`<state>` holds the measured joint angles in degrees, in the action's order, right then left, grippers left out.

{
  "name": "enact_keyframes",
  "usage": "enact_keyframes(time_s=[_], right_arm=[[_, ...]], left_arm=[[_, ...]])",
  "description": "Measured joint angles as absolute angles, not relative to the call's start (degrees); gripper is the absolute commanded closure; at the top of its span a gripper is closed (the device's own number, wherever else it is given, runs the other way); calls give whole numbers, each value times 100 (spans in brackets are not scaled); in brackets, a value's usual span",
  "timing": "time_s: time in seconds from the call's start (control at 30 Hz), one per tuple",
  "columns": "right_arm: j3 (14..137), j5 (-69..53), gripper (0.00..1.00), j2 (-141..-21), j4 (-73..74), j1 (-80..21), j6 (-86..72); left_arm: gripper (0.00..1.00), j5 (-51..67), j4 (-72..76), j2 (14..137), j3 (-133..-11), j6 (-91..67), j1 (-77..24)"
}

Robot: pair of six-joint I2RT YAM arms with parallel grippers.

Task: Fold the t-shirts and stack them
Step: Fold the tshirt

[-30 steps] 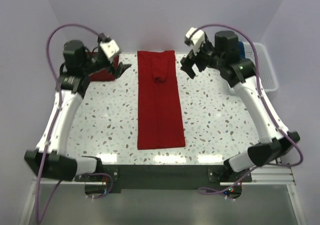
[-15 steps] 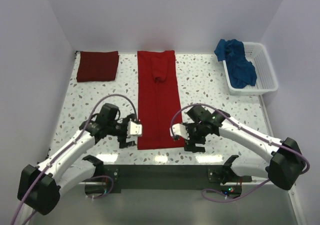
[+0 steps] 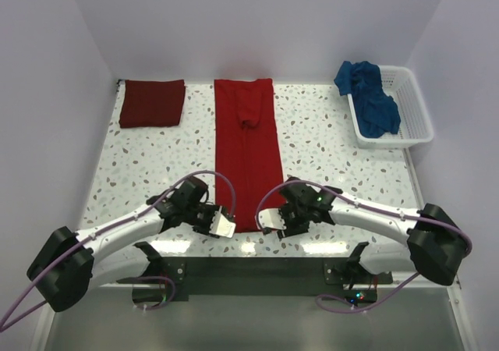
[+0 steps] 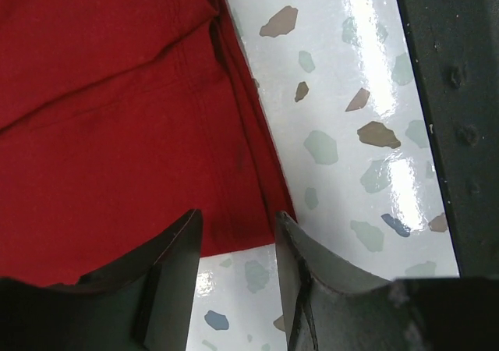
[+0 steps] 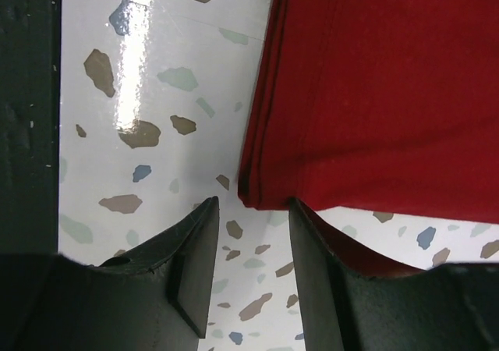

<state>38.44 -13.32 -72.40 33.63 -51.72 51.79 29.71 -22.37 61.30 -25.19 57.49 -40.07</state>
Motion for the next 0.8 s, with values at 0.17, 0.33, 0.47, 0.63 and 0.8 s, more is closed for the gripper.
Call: enact_keyframes(time_s=[0.17,0.33,0.47,0.63,0.8], right_arm=[[3629,-1251,56,-7511,2906,-5216,5280],[3618,-1249,57,-7614,2646,-5251,5358],[3586,-1251,69,-7631,2486,-5262,5415],[3592,-1249,89,-7721,2377,-5288,5450],[3629,-1249,100,-7765,2314,-5288,5446]], left_arm=[[53,2954,-2191,6167,-2427,6119,-4108],[45,2969,-2226,6165,-2335,6423,-4154],[53,2980,-2237,6180,-2320,6517,-4206],[75,3020,-2156,6368,-2320,6589,-4246],[100,2989,-2003,6381,-2268,6650,-4246]])
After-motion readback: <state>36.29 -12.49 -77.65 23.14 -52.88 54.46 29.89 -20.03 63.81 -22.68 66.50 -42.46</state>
